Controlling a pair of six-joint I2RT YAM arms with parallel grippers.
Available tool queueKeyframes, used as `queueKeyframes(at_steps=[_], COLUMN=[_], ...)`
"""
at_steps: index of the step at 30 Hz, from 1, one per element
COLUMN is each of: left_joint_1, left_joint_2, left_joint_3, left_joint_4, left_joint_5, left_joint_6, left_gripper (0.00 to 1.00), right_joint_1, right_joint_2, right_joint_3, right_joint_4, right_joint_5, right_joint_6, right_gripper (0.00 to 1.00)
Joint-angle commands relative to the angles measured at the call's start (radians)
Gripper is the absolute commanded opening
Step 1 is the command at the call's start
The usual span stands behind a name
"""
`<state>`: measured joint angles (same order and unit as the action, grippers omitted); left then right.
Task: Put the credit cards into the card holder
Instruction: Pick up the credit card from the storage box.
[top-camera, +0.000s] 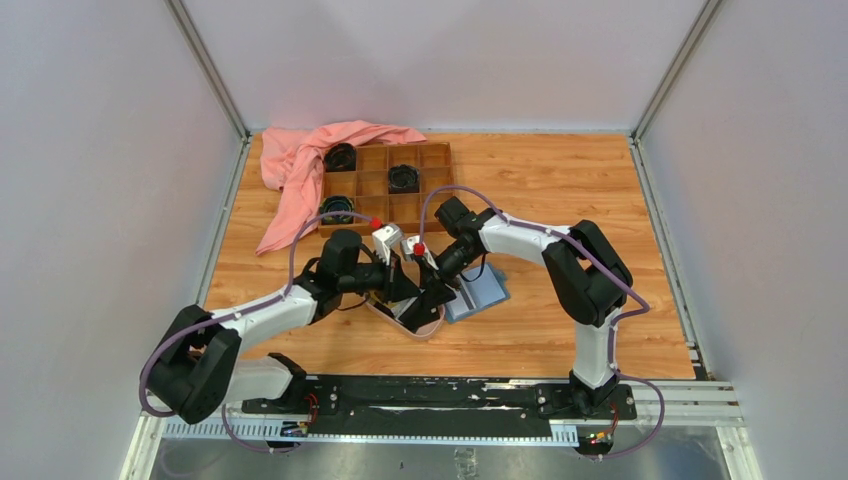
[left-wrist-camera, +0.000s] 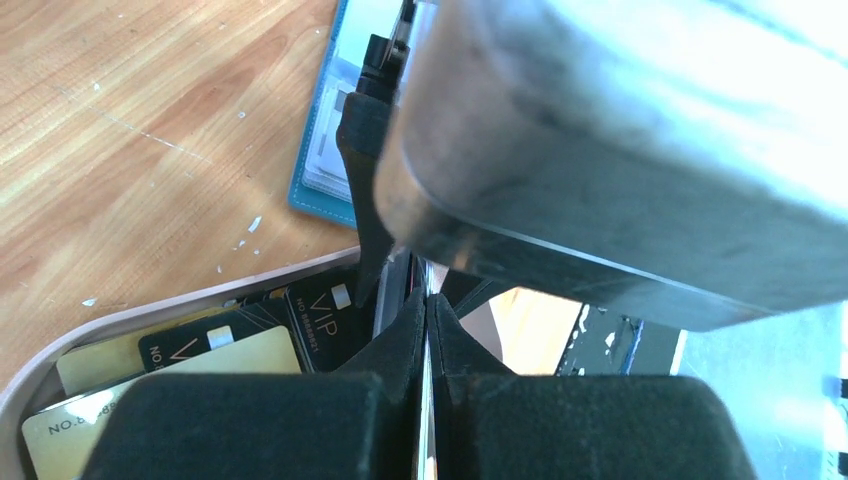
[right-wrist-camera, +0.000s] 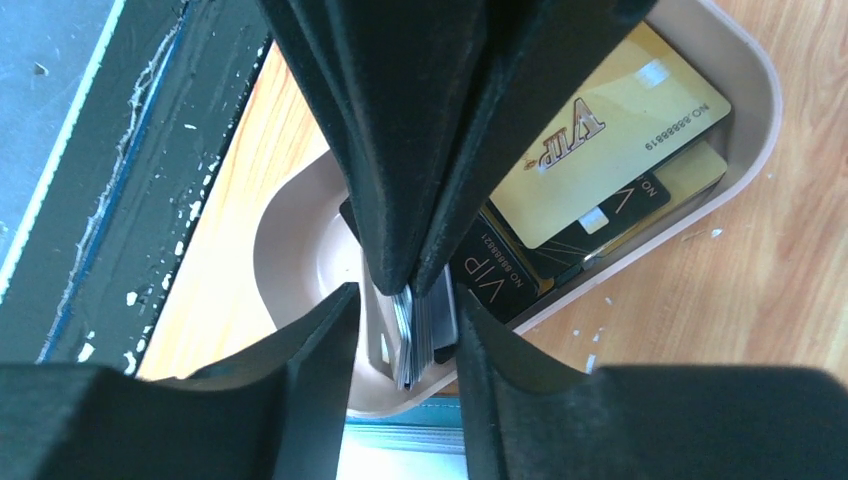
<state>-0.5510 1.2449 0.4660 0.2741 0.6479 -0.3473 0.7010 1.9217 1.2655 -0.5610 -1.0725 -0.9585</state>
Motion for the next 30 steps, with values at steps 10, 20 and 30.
queueKeyframes(at_steps=[10,20,30], left_joint_1=[0.056,0.089,0.092], left_joint_2=[-0.057,-0.270,-0.399], left_joint_3=[-0.019,-0.046,-0.017], left_joint_4=[-0.001,-0.024,-0.029], left_joint_5=[-0.020,-0.092,-0.107], left_joint_6=[0.023,0.007,-0.223], left_gripper=[0.00,0.00,0.00], right_joint_1=[0.003,-0.056,-0.189], right_joint_2=[-0.038,-0.121,-0.191], right_joint_3=[0.013,0.070,0.150], right_joint_4=[0.001,-0.028,-0.105], right_joint_5=[0.025,0.003,-0.174], right_joint_6=[0.020,0.099,0.291], right_gripper=[0.62,0.68,0.66])
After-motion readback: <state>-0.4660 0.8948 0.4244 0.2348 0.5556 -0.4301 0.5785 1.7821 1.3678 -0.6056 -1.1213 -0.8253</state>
